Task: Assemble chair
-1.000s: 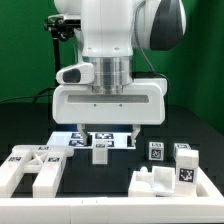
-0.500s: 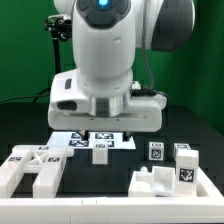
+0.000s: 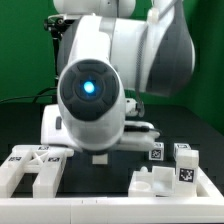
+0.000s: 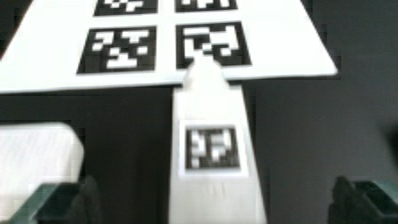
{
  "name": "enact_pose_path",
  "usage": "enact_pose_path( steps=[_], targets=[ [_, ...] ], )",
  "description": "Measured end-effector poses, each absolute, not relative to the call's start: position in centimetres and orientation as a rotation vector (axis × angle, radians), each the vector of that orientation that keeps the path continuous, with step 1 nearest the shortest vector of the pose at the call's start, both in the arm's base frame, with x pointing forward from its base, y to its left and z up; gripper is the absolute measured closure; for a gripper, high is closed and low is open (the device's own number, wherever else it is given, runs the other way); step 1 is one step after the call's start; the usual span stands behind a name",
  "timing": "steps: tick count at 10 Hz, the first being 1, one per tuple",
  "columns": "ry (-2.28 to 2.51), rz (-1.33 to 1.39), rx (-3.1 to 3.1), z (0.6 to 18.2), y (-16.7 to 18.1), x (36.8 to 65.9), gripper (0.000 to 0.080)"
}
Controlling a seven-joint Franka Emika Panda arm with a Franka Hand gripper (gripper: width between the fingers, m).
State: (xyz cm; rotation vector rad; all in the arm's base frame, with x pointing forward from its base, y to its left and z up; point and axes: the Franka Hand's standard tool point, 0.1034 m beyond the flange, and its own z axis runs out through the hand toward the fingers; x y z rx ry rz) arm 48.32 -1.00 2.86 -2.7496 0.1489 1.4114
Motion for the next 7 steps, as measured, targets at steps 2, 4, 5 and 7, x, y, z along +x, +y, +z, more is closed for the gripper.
enact_pose_path(
  steps=[2,4,5,7],
  targets=[
    [0.163,1.411,-2.742,2.9,-1.3,47.8,0.015],
    [0.179,1.414,-2.747,2.0,-1.5,47.2,0.015],
    [0.189,1.42,-2.746,1.6,-1.6,46.7,0.015],
    [0.216,1.43,-2.745,1.3,-1.6,46.3,0.015]
  ],
)
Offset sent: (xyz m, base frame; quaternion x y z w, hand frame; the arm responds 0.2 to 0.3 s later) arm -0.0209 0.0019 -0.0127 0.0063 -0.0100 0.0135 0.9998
